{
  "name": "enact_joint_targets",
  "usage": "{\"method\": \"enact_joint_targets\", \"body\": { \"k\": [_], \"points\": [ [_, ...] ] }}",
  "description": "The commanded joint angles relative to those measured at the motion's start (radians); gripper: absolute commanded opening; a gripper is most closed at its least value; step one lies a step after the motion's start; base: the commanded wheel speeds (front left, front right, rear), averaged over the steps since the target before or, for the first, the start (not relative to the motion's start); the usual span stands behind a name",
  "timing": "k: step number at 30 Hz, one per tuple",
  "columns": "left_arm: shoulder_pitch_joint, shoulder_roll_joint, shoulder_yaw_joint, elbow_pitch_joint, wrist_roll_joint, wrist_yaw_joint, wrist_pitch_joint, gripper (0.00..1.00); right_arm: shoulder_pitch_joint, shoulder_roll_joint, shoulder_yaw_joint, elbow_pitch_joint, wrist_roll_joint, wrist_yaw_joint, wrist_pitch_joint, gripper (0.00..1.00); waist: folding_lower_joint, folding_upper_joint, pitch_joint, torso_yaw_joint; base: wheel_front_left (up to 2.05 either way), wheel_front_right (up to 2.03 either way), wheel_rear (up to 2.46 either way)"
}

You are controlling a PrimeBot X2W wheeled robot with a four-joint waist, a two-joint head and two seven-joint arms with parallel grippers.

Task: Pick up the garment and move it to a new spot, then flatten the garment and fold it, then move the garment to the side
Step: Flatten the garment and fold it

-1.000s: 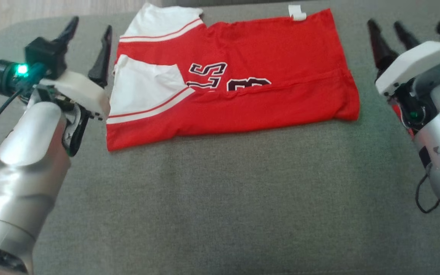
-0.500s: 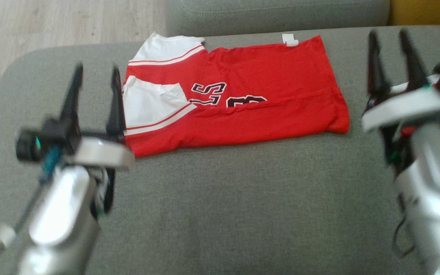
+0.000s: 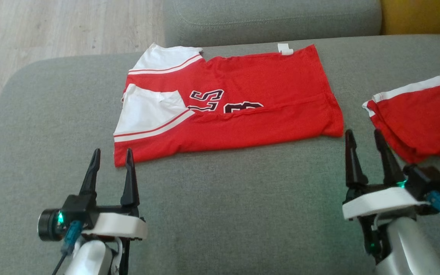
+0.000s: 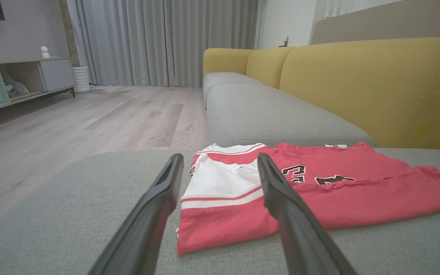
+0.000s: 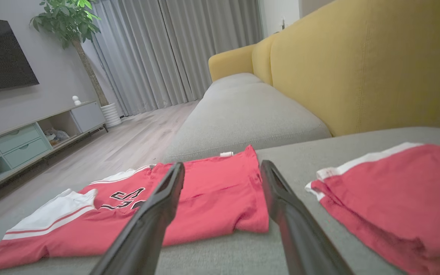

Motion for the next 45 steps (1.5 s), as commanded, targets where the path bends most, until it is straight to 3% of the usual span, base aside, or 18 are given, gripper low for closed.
{"method": "enact_joint_targets", "body": {
  "k": [1,9,23,26,27,28,29,31,37,41,45],
  "points": [
    [-0.051,0.009,0.046,-0.016,0.020,-0.013,-0.005,1.00,-0.033,0.008,0.030,-0.048,0.014,-0.001,-0.009,1.00,0.0002,0.0000,0.012,-0.006,0.00,0.00,0.00],
    [-0.148,0.018,0.033,0.198,0.035,-0.046,0.043,1.00,-0.061,0.008,0.054,-0.071,0.033,-0.001,-0.009,1.00,0.0002,0.0000,0.075,-0.026,0.00,0.00,0.00],
    [-0.370,0.041,0.055,0.525,0.013,-0.051,0.107,1.00,-0.094,0.008,0.060,-0.090,0.052,-0.001,-0.009,1.00,0.0002,0.0000,0.188,-0.054,0.00,0.00,0.00],
    [-0.398,0.037,0.039,0.596,0.010,-0.073,0.152,1.00,-0.102,0.008,0.059,-0.095,0.065,-0.001,-0.009,1.00,0.0002,0.0000,0.198,-0.057,0.00,0.00,0.00],
    [-0.405,0.034,0.031,0.616,0.009,-0.089,0.170,0.92,-0.104,0.008,0.058,-0.097,0.070,-0.001,-0.009,1.00,0.0002,0.0000,0.199,-0.058,0.00,0.00,0.00],
    [-0.410,0.031,0.027,0.633,0.004,-0.102,0.184,0.09,-0.105,0.008,0.058,-0.097,0.075,-0.001,-0.009,1.00,0.0002,0.0000,0.199,-0.058,0.00,0.00,0.00],
    [-0.414,0.029,0.021,0.648,0.003,-0.113,0.193,0.00,-0.105,0.008,0.060,-0.096,0.078,-0.001,-0.009,1.00,0.0002,0.0000,0.197,-0.058,0.00,0.00,0.00],
    [-0.418,0.029,0.013,0.668,0.003,-0.128,0.192,0.00,-0.106,0.008,0.065,-0.092,0.083,-0.001,-0.009,1.00,0.0002,0.0000,0.191,-0.057,0.00,0.00,0.00],
    [-0.434,0.021,0.018,0.660,0.003,-0.114,0.066,0.00,-0.111,0.008,0.063,-0.033,0.083,-0.001,-0.009,1.00,0.0002,0.0000,0.158,-0.043,0.00,0.00,0.00],
    [-0.451,0.015,0.018,0.589,0.012,-0.119,0.008,0.00,-0.172,0.009,0.021,0.109,0.124,-0.001,0.046,1.00,0.0002,0.0000,0.147,-0.030,0.00,0.00,0.00],
    [-0.453,0.008,0.015,0.486,0.035,-0.119,-0.004,0.00,-0.273,0.009,-0.042,0.264,0.081,-0.001,0.113,1.00,0.0002,0.0000,0.149,-0.014,0.00,0.00,0.00]
  ]
}}
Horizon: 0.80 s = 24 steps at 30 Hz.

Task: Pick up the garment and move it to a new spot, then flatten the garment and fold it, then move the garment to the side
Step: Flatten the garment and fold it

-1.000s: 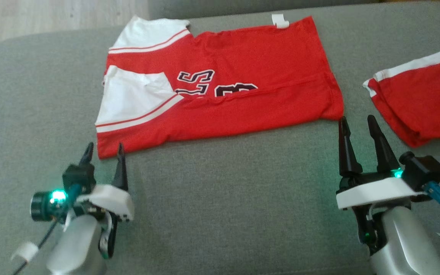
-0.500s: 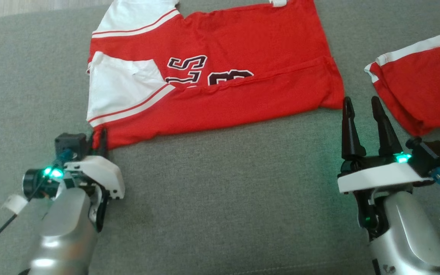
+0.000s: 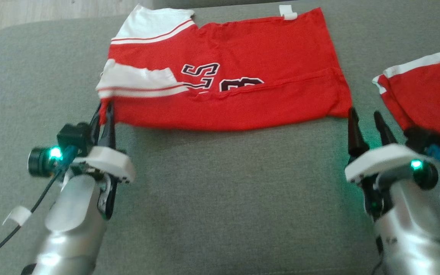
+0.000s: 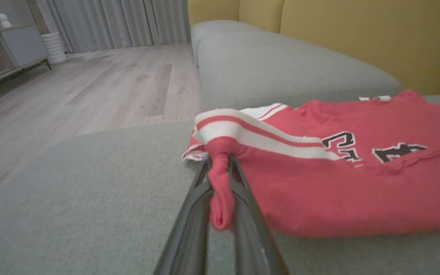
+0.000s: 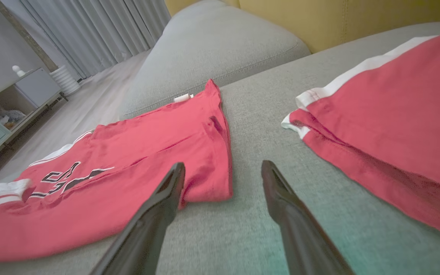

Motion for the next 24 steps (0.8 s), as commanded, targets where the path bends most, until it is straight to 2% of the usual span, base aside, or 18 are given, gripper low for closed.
{"method": "enact_joint_targets", "body": {
  "k": [1,8,14,16,17,18,19,24],
  "points": [
    [-0.029,0.016,0.023,-0.086,0.018,0.002,-0.012,0.00,-0.088,0.000,-0.007,0.038,-0.015,-0.001,0.025,1.00,0.0000,0.0000,0.005,0.011,0.00,0.00,0.00],
    [0.006,0.006,0.034,-0.258,0.059,0.001,-0.012,0.00,-0.253,0.000,-0.079,0.302,-0.122,-0.001,0.080,1.00,0.0000,0.0000,0.032,0.038,0.00,0.00,0.00],
    [0.025,-0.005,0.039,-0.283,0.072,0.000,-0.012,0.00,-0.342,0.000,-0.094,0.469,-0.227,-0.001,0.080,1.00,0.0000,0.0000,0.046,0.053,0.00,0.00,0.00],
    [0.027,-0.005,0.039,-0.280,0.074,-0.001,-0.012,0.00,-0.349,0.000,-0.092,0.491,-0.253,-0.001,0.082,1.00,0.0000,0.0000,0.046,0.055,0.00,0.00,0.00],
    [0.029,-0.004,0.039,-0.277,0.075,-0.002,-0.012,0.00,-0.354,0.000,-0.090,0.510,-0.280,-0.001,0.083,0.80,0.0000,0.0000,0.044,0.057,0.00,0.00,0.00],
    [0.030,-0.003,0.041,-0.272,0.076,-0.002,-0.012,0.00,-0.356,0.000,-0.091,0.525,-0.305,-0.001,0.084,0.20,0.0000,0.0000,0.040,0.059,0.00,0.00,0.00],
    [0.033,-0.002,0.044,-0.265,0.076,-0.001,-0.012,0.00,-0.355,0.000,-0.094,0.538,-0.332,-0.001,0.083,0.00,0.0000,0.0000,0.035,0.061,0.00,0.00,0.00],
    [0.057,0.006,0.044,-0.213,0.074,-0.009,-0.012,0.00,-0.345,0.000,-0.145,0.559,-0.406,-0.001,0.052,0.00,0.0000,0.0000,-0.004,0.051,0.00,0.00,0.00]
  ]
}}
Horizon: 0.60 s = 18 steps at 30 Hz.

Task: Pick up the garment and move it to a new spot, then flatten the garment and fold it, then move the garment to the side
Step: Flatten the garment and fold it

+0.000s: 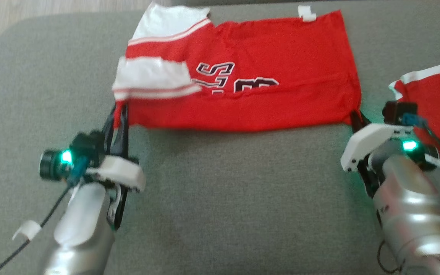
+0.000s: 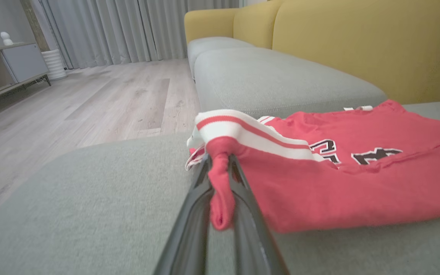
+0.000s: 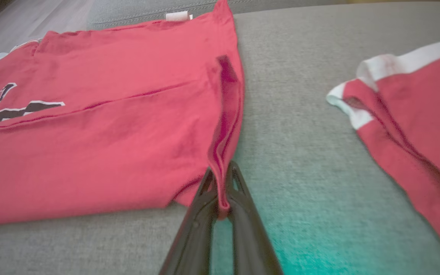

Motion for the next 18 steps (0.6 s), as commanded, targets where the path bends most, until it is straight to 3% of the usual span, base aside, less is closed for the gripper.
{"method": "enact_joint_targets", "body": {
  "k": [1,8,18],
  "points": [
    [-0.006,0.030,0.035,-0.011,0.005,-0.003,-0.009,0.00,0.022,0.013,0.006,-0.007,-0.008,-0.001,-0.019,0.00,-0.0001,0.0000,-0.023,-0.009,0.00,0.00,0.00],
    [0.070,0.055,0.022,0.073,0.001,-0.013,-0.009,0.00,0.089,0.013,-0.056,0.004,-0.022,-0.001,-0.081,0.00,-0.0001,0.0000,-0.117,-0.043,0.00,0.00,0.00],
    [0.228,0.100,0.011,0.083,-0.046,-0.067,0.062,0.00,0.180,0.013,-0.002,0.036,0.072,-0.001,-0.047,0.00,-0.0001,0.0000,-0.230,-0.082,0.00,0.00,0.00]
  ]
}}
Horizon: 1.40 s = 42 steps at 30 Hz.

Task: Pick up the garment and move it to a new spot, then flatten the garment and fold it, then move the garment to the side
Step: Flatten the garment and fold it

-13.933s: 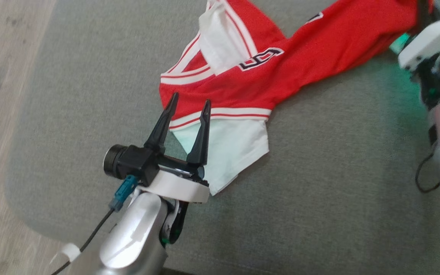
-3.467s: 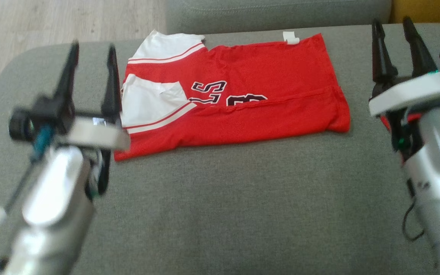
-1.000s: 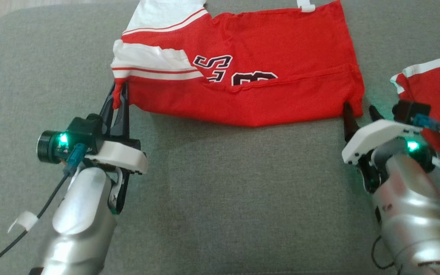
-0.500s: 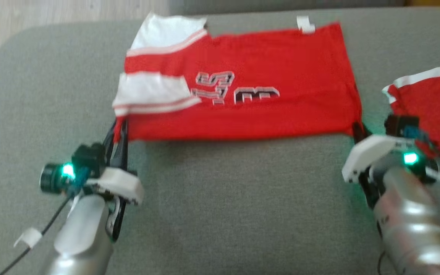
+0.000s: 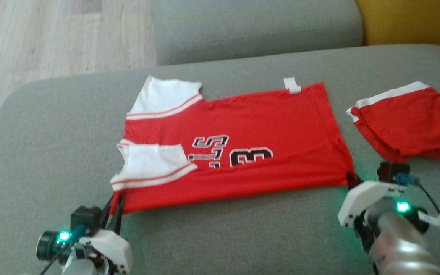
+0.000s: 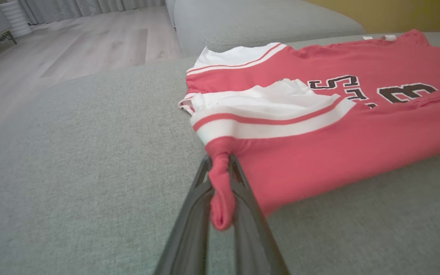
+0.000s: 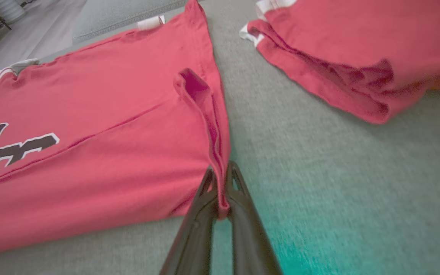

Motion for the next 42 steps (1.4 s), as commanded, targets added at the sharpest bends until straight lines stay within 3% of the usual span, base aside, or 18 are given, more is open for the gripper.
{"method": "enact_joint_targets", "body": {
  "k": [1,7,12,13,14,15,16,17,18,23,31,36,42],
  "points": [
    [-0.025,0.040,0.030,-0.033,-0.012,0.000,0.009,0.00,-0.006,-0.001,0.027,-0.022,0.016,-0.001,0.000,0.00,0.0003,0.0000,-0.015,-0.007,0.00,0.00,0.00],
    [0.020,0.051,0.007,-0.081,-0.016,-0.006,0.074,0.00,0.050,-0.001,0.045,-0.054,0.052,-0.001,0.028,0.00,0.0003,0.0000,-0.019,-0.005,0.00,0.00,0.00],
    [0.028,0.048,0.005,-0.105,-0.024,0.005,0.092,0.00,0.074,-0.001,0.117,-0.098,0.146,-0.001,0.027,0.00,0.0003,0.0000,-0.006,-0.006,0.00,0.00,0.00],
    [0.023,0.046,0.006,-0.108,-0.026,0.008,0.093,0.00,0.079,-0.001,0.124,-0.115,0.162,-0.001,0.015,0.12,0.0003,0.0000,-0.003,-0.005,0.00,0.00,0.00],
    [0.015,0.043,0.009,-0.112,-0.029,0.013,0.090,0.00,0.085,-0.001,0.125,-0.134,0.175,-0.001,0.002,1.00,0.0003,0.0000,0.000,-0.005,0.00,0.00,0.00],
    [0.007,0.039,0.013,-0.117,-0.031,0.020,0.084,0.26,0.090,-0.001,0.131,-0.152,0.184,-0.001,-0.008,1.00,0.0003,0.0000,0.004,-0.005,0.00,0.00,0.00],
    [-0.003,0.036,0.019,-0.124,-0.033,0.030,0.074,0.76,0.093,-0.001,0.141,-0.175,0.196,-0.001,-0.021,1.00,0.0003,0.0000,0.009,-0.005,0.00,0.00,0.00],
    [-0.003,0.036,0.019,-0.124,-0.033,0.030,0.074,0.76,0.093,-0.001,0.141,-0.175,0.196,-0.001,-0.021,1.00,0.0003,0.0000,0.009,-0.005,0.00,0.00,0.00],
    [-0.012,0.032,0.024,-0.132,-0.034,0.039,0.062,1.00,0.097,-0.001,0.150,-0.203,0.207,-0.001,-0.041,1.00,0.0003,0.0000,0.012,-0.006,0.00,0.00,0.00],
    [-0.053,0.011,0.059,-0.207,-0.044,0.071,-0.039,1.00,0.133,-0.001,0.241,-0.413,0.307,-0.001,-0.108,1.00,0.0003,0.0000,0.025,-0.013,0.00,0.00,0.00],
    [-0.031,-0.027,0.140,-0.488,-0.004,0.076,-0.074,1.00,0.278,-0.001,0.296,-0.828,0.279,-0.001,-0.129,1.00,0.0003,0.0000,0.052,-0.030,0.00,0.00,0.00],
    [0.019,-0.049,0.157,-0.570,0.045,0.052,-0.074,1.00,0.338,-0.001,0.322,-0.919,0.276,-0.001,-0.129,1.00,0.0003,0.0000,0.073,-0.035,0.00,0.00,0.00],
    [-0.007,-0.049,0.168,-0.569,0.086,0.017,-0.074,1.00,0.341,-0.001,0.331,-0.962,0.288,-0.001,-0.129,1.00,0.0003,0.0000,0.124,-0.043,0.00,0.00,0.00]
  ]
}}
